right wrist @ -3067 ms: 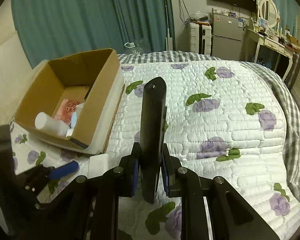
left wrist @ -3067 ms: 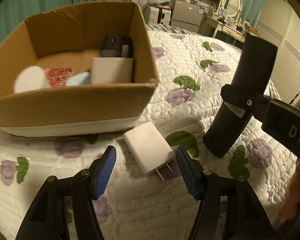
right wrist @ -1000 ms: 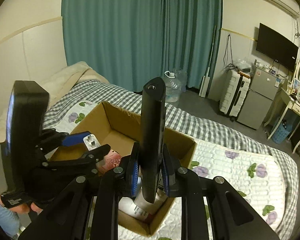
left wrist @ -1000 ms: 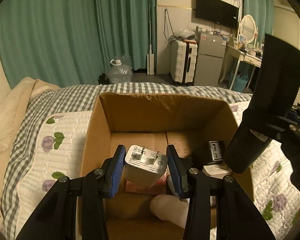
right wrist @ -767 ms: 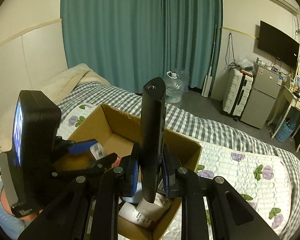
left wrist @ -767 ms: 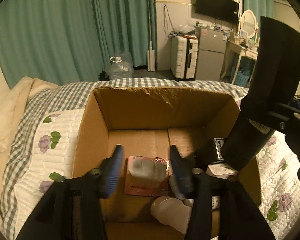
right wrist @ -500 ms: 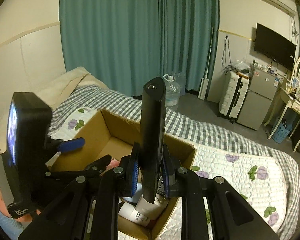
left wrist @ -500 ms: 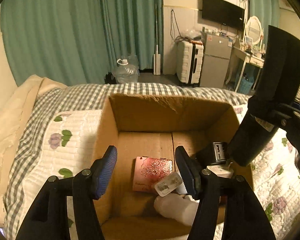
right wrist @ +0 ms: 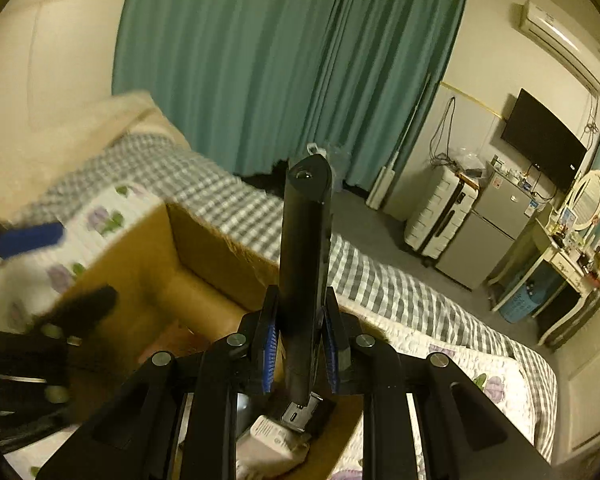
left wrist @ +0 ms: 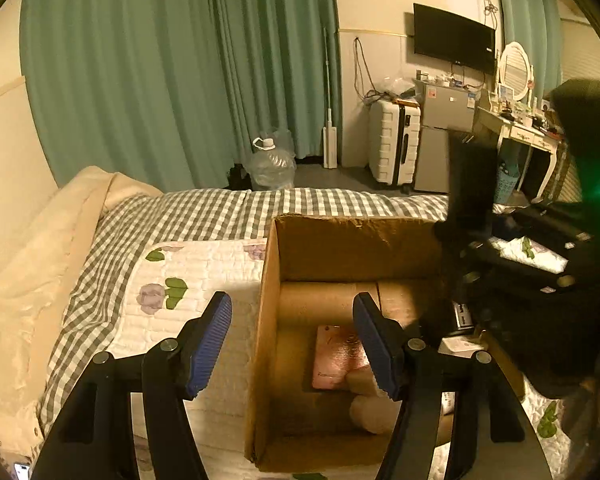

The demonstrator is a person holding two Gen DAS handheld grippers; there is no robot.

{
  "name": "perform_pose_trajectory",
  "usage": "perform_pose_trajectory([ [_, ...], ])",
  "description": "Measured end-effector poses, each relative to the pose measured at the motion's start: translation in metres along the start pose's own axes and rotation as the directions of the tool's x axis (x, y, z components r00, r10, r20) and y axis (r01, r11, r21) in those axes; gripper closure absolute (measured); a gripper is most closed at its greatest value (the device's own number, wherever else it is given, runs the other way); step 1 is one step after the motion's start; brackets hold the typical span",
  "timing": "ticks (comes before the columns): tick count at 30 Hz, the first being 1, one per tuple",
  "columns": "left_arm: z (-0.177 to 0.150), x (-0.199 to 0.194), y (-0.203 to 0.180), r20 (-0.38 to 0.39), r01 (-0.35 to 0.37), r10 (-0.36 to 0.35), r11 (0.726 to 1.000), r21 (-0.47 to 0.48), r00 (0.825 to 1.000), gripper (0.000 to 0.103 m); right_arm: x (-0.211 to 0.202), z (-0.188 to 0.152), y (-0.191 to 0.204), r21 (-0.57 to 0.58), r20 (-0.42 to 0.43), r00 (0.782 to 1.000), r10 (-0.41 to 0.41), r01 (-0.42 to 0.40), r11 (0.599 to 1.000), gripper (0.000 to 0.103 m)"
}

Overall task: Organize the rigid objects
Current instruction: 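Lower the remote into the box and open the right gripper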

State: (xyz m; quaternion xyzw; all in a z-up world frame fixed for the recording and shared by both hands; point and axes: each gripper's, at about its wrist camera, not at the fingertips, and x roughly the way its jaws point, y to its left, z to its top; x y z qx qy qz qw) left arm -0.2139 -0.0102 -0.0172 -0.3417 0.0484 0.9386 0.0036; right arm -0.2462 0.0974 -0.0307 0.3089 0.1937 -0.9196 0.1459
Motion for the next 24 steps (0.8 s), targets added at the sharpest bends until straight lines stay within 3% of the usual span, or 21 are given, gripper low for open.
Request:
perform_pose_trajectory([
  [4,-0.002,0.007,0.006,0.000,-0.008,0.008,1.000,0.000,1.000,0.037,0.014,0.000,0.007,0.006,0.007,1.000,0.019,-0.019,1.000,0.082],
  [6,-0.002,0.010,0.012,0.000,-0.007,0.007,1.000,-0.012,1.000,0.037,0.017,0.003,0.004,0.045,0.011,0.996,0.089,-0.089,0.995,0.081],
  [8,-0.002,0.012,0.016,-0.004,-0.012,0.012,1.000,-0.026,1.000,0.037,0.019,0.003,0.005,0.077,0.014,0.992,0.125,-0.126,0.989,0.068],
  [9,-0.001,0.011,0.019,-0.008,-0.012,0.012,0.999,-0.035,1.000,0.037,0.020,0.004,0.006,0.078,0.011,0.993,0.117,-0.118,0.990,0.046],
  [10,-0.001,0.010,0.021,-0.008,-0.012,0.011,0.999,-0.039,1.000,0.037,0.018,0.004,0.007,0.080,0.017,0.993,0.121,-0.122,0.989,0.037],
  [15,0.004,-0.009,0.030,0.015,-0.023,0.024,0.998,-0.063,1.000,0.037,-0.005,0.006,-0.003,0.147,0.057,0.987,0.148,-0.155,0.977,0.037],
  [20,0.012,-0.048,0.026,0.067,-0.029,0.033,0.998,-0.059,0.997,0.037,-0.053,0.015,-0.018,0.172,0.097,0.990,0.103,-0.118,0.978,0.037],
  [24,0.023,-0.102,0.020,0.152,-0.015,0.026,0.997,-0.076,0.988,0.033,-0.111,0.020,-0.034,0.208,0.138,0.990,0.026,-0.054,0.977,0.037],
])
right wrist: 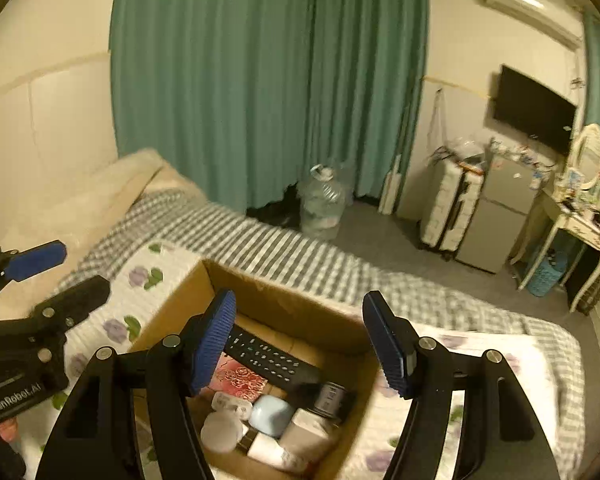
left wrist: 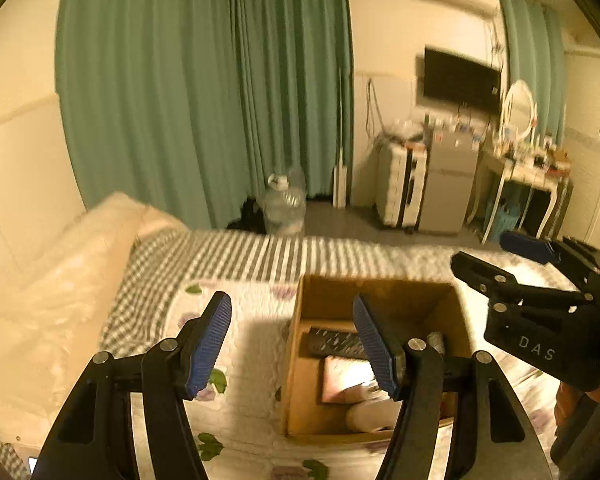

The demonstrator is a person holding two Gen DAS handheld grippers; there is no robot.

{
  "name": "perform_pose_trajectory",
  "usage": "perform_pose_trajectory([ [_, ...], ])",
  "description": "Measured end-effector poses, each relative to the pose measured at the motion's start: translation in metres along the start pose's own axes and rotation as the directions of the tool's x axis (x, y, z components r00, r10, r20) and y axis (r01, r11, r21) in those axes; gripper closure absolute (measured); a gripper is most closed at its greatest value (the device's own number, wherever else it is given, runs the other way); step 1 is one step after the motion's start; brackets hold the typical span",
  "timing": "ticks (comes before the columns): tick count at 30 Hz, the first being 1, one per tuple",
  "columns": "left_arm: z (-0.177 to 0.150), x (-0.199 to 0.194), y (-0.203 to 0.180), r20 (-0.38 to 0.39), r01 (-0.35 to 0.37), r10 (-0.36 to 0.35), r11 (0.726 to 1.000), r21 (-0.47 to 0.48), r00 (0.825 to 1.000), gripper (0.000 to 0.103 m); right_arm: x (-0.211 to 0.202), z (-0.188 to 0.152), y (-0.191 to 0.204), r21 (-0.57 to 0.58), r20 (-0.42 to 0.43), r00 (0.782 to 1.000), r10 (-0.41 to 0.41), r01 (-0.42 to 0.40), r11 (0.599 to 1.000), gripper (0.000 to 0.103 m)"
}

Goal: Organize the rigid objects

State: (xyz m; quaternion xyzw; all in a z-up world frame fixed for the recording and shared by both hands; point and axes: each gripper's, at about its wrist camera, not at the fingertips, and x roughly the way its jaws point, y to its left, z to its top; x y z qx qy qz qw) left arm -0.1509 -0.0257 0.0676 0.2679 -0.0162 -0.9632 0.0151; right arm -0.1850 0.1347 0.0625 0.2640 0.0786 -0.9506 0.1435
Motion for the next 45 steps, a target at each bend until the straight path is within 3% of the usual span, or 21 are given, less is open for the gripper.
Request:
perform_pose_trajectory([
  [2,0.009,-0.029,-0.001,0.053,0.014,-0.013,1.000,-0.016,0.999,0.030,-0.034,0.006,-0.002,-0.002,0.037,0.999,-0.040,0.040,0.999,0.036],
  [4,0.017,-0.059,-0.004,0.109,0.016,-0.014,1.000,-0.011,0.994,0.028,-0.067,0.010,-0.004,-0.005,0.069,0.996,-0.064,0.064,0.998,0.025],
  [9,0.028,-0.118,-0.006,0.210,0.015,-0.015,1.000,0.003,0.978,0.025,-0.139,0.009,-0.007,0.027,0.140,0.983,-0.121,0.119,0.993,0.014],
  [13,0.025,-0.140,-0.011,0.239,0.018,-0.026,0.999,0.035,0.971,0.025,-0.176,0.003,-0.007,0.069,0.184,0.971,-0.154,0.144,0.987,0.001],
  [18,0.001,-0.153,-0.012,0.280,-0.037,0.019,0.998,0.060,0.960,0.025,-0.202,-0.016,-0.005,0.118,0.243,0.955,-0.168,0.143,0.983,0.000],
  [21,-0.018,-0.157,-0.013,0.302,-0.039,0.020,0.998,0.057,0.953,0.025,-0.207,-0.032,-0.003,0.131,0.265,0.950,-0.165,0.135,0.982,0.000],
  [27,-0.062,-0.126,-0.014,0.271,-0.017,0.001,0.998,0.056,0.963,0.025,-0.180,-0.074,0.007,0.151,0.276,0.952,-0.134,0.095,0.984,0.000],
  [33,-0.103,-0.081,-0.023,0.200,-0.015,-0.007,0.994,0.105,0.980,0.025,-0.113,-0.121,0.012,0.160,0.175,0.974,-0.143,0.115,0.980,0.000],
  [37,-0.118,-0.057,-0.024,0.111,-0.002,-0.009,0.995,0.102,0.994,0.025,-0.082,-0.141,0.009,0.169,0.100,0.981,-0.165,0.147,0.975,0.000],
  [45,-0.125,-0.051,-0.022,0.073,0.000,-0.006,0.996,0.084,0.997,0.025,-0.076,-0.148,0.000,0.188,0.083,0.978,-0.189,0.171,0.967,0.000],
])
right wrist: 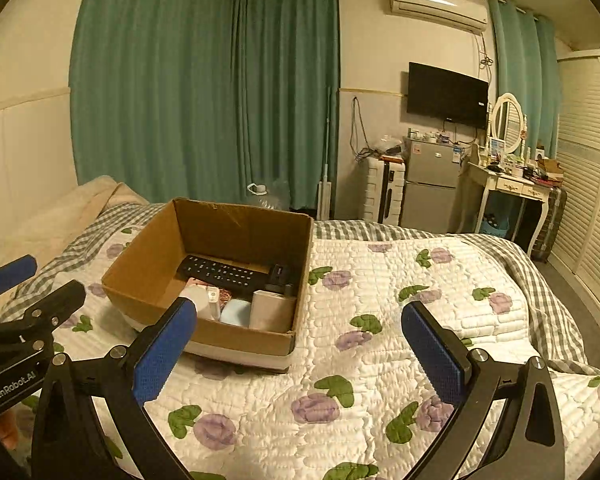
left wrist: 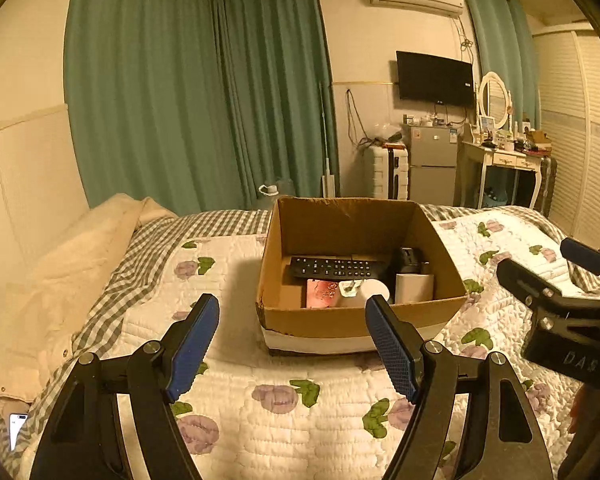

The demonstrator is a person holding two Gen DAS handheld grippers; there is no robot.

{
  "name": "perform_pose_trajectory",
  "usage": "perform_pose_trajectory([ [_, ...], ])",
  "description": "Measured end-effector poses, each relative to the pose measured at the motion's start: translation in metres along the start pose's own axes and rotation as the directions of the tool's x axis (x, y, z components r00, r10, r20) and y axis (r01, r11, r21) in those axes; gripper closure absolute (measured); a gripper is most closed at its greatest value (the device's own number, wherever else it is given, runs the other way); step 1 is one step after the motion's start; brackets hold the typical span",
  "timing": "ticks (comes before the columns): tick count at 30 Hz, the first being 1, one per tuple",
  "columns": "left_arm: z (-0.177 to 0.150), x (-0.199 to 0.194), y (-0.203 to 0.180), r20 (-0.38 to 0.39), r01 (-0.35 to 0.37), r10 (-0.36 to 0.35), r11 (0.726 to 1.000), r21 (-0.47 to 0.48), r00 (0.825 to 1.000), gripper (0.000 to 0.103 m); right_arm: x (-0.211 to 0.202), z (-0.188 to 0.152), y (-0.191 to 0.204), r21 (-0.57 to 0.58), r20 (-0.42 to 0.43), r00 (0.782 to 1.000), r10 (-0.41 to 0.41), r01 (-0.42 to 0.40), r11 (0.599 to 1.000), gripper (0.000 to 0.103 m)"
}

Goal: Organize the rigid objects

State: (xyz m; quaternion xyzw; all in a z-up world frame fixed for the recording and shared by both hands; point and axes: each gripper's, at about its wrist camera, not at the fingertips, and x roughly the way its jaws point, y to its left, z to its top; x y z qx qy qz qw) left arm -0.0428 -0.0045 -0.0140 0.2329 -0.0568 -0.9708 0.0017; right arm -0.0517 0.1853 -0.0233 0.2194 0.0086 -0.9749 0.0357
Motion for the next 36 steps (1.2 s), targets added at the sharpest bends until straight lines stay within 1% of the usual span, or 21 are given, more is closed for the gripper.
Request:
perform_pose_trajectory([
  [10,-0.0019,-0.0032,-0.0014,0.020,0.001,-0.001,1.000,-0.002,1.000,0.025,-0.0035,0.0012,0.0034,0.000,0.012,1.000,-0.002,0.002,1.000,0.000],
  [36,-0.0037,0.0011,0.0013,-0.009,0.020,-0.021,1.000,-0.010,1.000,0.025,-0.0056,0.0001,0.0029,-0.006,0.012,1.000,-0.020,0.020,1.000,0.000],
])
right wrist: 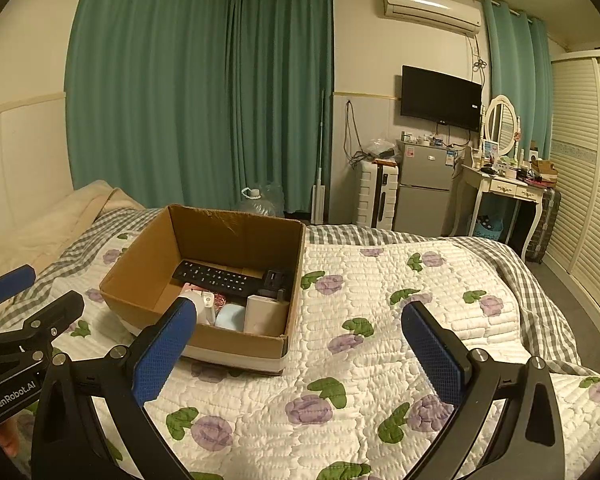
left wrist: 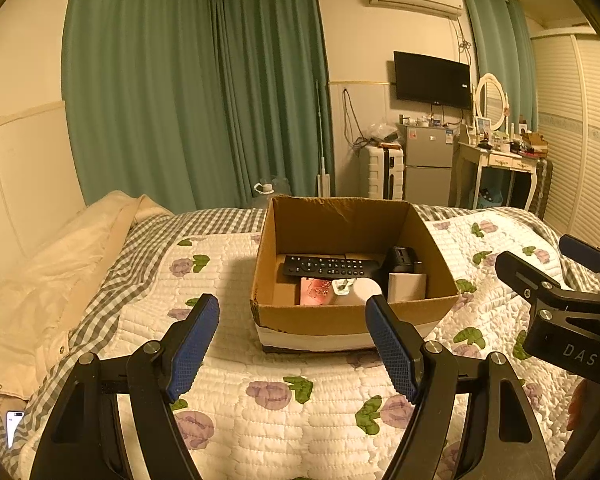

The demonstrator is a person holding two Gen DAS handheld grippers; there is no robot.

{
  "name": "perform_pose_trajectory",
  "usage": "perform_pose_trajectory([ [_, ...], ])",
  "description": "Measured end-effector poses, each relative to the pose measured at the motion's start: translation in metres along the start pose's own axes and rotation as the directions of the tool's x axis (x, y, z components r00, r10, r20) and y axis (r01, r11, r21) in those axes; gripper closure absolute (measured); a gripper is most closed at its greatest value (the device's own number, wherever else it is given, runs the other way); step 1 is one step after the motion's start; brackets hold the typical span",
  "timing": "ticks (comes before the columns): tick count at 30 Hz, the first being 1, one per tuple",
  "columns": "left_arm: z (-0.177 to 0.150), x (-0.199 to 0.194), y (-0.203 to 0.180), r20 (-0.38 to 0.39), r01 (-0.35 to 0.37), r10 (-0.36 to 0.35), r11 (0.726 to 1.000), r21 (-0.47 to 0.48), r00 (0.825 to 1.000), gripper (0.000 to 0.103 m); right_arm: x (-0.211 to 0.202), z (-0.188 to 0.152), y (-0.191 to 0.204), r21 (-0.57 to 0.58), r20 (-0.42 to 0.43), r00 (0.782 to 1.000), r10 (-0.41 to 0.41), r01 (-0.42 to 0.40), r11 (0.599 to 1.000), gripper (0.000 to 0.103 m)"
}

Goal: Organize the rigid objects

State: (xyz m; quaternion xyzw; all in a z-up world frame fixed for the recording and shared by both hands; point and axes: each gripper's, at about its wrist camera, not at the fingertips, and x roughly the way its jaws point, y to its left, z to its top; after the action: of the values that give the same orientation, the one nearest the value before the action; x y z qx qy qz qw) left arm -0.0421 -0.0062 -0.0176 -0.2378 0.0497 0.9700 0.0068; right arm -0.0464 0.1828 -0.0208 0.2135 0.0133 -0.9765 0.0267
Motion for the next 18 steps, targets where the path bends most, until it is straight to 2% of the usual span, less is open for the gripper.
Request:
perform_pose_trajectory([
  [18,-0.0006,0.0003,-0.0001,0.000,-0.001,0.001,1.000,0.002,1.000,0.025,0.0018,-0.0019,0.0023,-0.005,-0.011,1.000,0.001,-0.001,1.000,0.000],
])
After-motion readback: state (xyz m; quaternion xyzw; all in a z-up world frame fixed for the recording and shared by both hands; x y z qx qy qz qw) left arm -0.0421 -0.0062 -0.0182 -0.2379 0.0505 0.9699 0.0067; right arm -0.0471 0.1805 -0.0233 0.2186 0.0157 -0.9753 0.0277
